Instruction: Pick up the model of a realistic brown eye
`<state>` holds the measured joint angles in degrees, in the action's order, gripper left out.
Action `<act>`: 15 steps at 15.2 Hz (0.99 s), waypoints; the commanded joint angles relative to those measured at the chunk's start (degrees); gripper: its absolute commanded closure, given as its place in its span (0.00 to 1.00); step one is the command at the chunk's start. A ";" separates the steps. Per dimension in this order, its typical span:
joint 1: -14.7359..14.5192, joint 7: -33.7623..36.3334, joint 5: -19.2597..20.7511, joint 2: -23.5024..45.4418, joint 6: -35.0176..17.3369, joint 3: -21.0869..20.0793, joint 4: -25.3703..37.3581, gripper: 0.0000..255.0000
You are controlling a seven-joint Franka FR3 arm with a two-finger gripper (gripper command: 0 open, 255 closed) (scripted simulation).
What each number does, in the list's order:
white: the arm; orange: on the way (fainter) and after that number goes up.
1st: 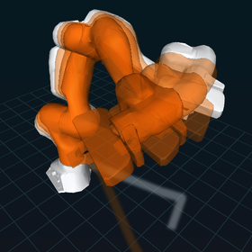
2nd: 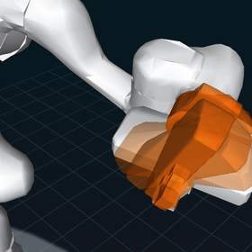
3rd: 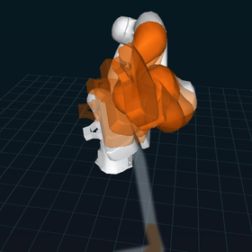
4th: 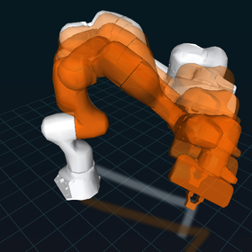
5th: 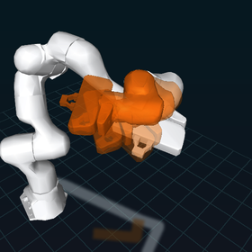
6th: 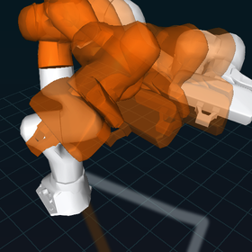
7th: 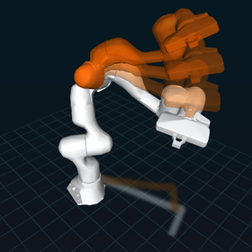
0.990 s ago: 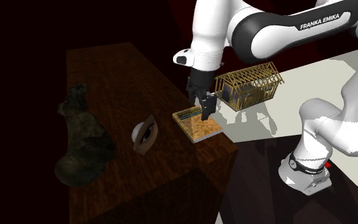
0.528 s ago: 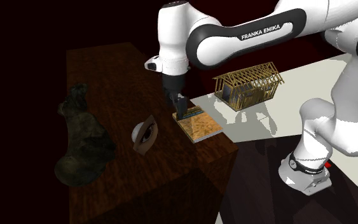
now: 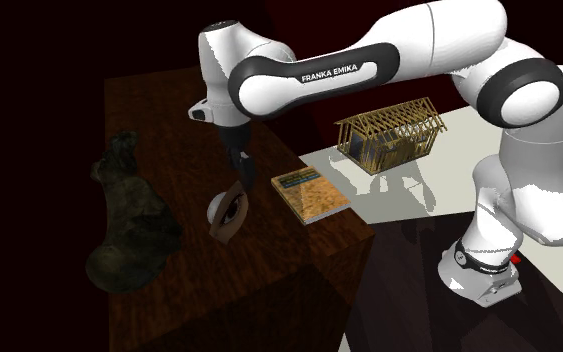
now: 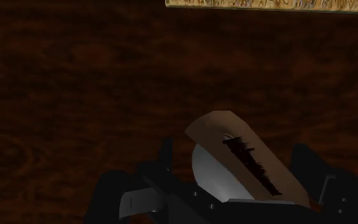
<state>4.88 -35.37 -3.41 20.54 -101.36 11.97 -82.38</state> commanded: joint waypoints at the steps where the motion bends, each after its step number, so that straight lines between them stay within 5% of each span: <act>1: 0.20 -0.34 -0.24 1.35 -0.71 -0.07 0.53 0.00; 8: 0.09 -0.41 -0.35 1.71 -4.83 -0.15 -3.24 0.00; 9: 0.14 -0.49 -0.34 1.64 -4.86 -0.13 -3.34 1.00; 15: 0.08 -0.41 -0.32 1.57 -4.93 -0.15 -3.48 1.00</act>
<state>4.99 -35.80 -3.71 22.05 -106.23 11.87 -85.78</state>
